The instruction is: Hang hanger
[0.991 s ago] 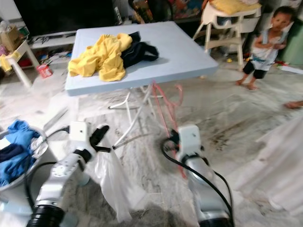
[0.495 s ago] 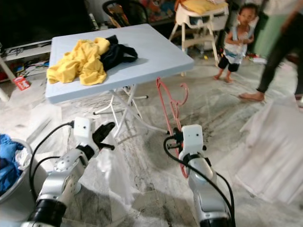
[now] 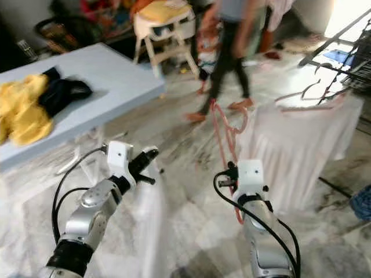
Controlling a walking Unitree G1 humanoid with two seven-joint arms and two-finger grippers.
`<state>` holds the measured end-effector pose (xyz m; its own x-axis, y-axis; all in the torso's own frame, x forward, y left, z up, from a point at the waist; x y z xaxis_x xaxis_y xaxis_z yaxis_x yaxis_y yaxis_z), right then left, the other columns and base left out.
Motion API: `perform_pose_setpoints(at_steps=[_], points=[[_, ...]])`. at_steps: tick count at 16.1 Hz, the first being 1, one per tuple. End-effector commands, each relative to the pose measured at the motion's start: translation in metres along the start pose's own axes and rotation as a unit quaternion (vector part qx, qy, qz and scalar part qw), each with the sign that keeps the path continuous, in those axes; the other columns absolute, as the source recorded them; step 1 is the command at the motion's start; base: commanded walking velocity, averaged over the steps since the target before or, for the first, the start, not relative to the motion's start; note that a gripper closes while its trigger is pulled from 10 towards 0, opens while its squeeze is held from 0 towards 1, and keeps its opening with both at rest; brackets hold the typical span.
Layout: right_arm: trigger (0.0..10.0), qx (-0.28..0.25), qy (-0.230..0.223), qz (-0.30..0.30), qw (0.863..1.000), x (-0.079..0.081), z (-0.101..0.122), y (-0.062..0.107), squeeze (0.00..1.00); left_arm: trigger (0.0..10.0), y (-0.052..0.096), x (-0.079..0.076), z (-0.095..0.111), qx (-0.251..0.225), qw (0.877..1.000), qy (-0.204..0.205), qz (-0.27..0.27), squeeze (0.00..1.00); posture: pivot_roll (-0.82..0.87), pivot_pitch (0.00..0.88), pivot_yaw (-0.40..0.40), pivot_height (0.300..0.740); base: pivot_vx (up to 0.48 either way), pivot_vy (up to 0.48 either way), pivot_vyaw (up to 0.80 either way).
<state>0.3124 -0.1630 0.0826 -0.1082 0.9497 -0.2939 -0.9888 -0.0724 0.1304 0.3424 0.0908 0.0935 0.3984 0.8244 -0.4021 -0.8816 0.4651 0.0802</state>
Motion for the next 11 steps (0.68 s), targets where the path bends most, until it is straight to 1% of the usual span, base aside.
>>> perform_pose_setpoints(at_steps=[1, 2, 6, 8, 10, 11], points=[[10.0, -0.023, -0.006, 0.021, 0.999, 0.0148, 0.0136, -0.0049, 0.0, 10.0, 0.0087, 0.0192, 0.0025, 0.001, 0.999, -0.009, 0.033, 0.0, -0.11, 0.007, 0.101, 0.74, 0.0, 0.0, -0.58], [10.0, -0.023, -0.007, 0.022, 0.999, 0.0155, 0.0137, -0.0047, 0.0, 10.0, 0.0092, 0.0188, 0.0022, 0.0, 1.0, -0.006, 0.031, 0.0, -0.11, 0.006, 0.101, 0.74, 0.0, 0.0, -0.54], [10.0, -0.023, -0.004, 0.02, 1.0, 0.0157, 0.0134, -0.0035, 0.0, 10.0, 0.0104, 0.0198, 0.0011, 0.001, 0.999, -0.004, 0.034, 0.0, -0.11, 0.013, 0.102, 0.74, 0.0, 0.0, 0.0], [10.0, -0.022, -0.003, 0.019, 1.0, 0.0153, 0.0127, -0.0039, 0.0, 10.0, 0.0093, 0.022, 0.0, 0.005, 0.999, 0.001, 0.046, 0.0, -0.11, 0.008, 0.095, 0.74, 0.0, 0.0, 0.0], [10.0, -0.028, -0.005, 0.02, 0.999, 0.015, 0.0165, -0.0052, 0.0, 10.0, 0.0086, 0.0222, 0.0011, 0.003, 0.999, 0.003, 0.049, 0.0, -0.11, 0.011, 0.09, 0.74, 0.0, 0.0, 0.0], [10.0, -0.032, -0.001, 0.023, 0.999, 0.0146, 0.0186, -0.0057, 0.0, 10.0, 0.0077, 0.0212, 0.0058, -0.001, 0.999, -0.009, 0.042, 0.0, -0.11, 0.014, 0.088, 0.74, 0.0, 0.0, 0.0]])
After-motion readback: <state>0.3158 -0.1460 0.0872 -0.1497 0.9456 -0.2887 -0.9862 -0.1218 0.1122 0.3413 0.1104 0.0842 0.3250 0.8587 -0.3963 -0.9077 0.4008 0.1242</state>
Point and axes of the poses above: a point about 5 cm out from each wrist's last joint towards the gripper, its own y axis pointing back from the gripper into the wrist, its own z axis along the axis of the wrist's last joint, x = y × z, the point moved 3 cm from there along -y, pointing out of the wrist towards the gripper, and after that the axes turned 14 degrees about y, right-handed, at the moved point
